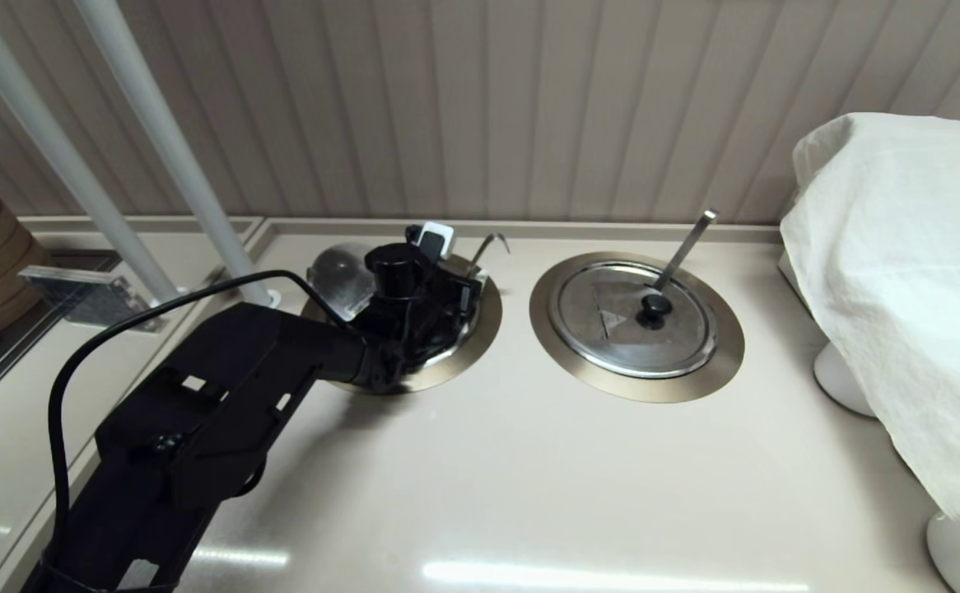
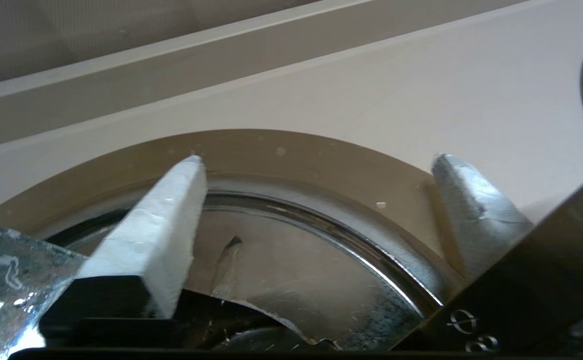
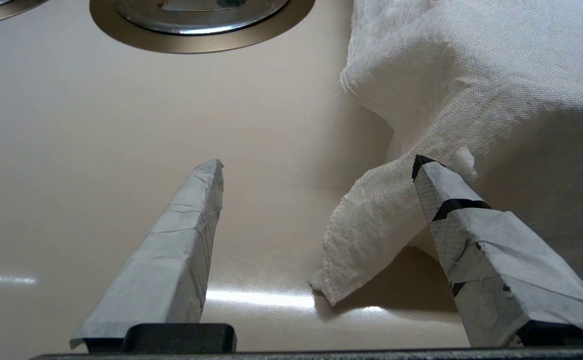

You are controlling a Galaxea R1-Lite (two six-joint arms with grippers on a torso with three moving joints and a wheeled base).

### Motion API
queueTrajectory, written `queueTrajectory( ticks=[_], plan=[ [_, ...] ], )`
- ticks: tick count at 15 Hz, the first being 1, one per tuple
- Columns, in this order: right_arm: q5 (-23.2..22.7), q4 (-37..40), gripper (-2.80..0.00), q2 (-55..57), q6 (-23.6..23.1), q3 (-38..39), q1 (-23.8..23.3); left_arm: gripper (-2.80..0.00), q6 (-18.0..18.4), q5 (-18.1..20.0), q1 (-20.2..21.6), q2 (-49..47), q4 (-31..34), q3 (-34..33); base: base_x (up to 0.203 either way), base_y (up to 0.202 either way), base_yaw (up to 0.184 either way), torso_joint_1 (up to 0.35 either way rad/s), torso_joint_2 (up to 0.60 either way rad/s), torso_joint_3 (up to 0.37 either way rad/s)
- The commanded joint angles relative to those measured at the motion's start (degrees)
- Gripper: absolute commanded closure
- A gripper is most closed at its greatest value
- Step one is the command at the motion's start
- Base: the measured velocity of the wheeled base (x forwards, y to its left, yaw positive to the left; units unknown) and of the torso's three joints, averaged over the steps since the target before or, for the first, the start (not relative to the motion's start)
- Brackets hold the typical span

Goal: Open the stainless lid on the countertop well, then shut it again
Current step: Stir with a spoon

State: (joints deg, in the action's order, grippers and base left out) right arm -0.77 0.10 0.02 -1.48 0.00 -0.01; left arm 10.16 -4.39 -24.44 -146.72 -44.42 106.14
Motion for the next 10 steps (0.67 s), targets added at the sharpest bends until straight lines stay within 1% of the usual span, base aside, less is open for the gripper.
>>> queueTrajectory(
  ticks=[1, 6, 10],
  plan=[
    [0.0, 0.0, -2.8, 0.0, 0.0, 0.0, -0.1, 0.0, 0.0, 0.0, 0.0, -0.3, -0.3, 0.5, 0.0, 0.0, 0.0, 0.0, 0.0, 0.0],
    [0.0, 0.0, -2.8, 0.0, 0.0, 0.0, 0.0, 0.0, -0.6, -0.1, 0.1, 0.1, -0.3, 0.6, 0.0, 0.0, 0.0, 0.0, 0.0, 0.0],
    [0.0, 0.0, -2.8, 0.0, 0.0, 0.0, 0.0, 0.0, -1.0, -1.0, 1.2, 1.1, -0.4, 0.4, 0.0, 0.0, 0.0, 0.0, 0.0, 0.0]
  ],
)
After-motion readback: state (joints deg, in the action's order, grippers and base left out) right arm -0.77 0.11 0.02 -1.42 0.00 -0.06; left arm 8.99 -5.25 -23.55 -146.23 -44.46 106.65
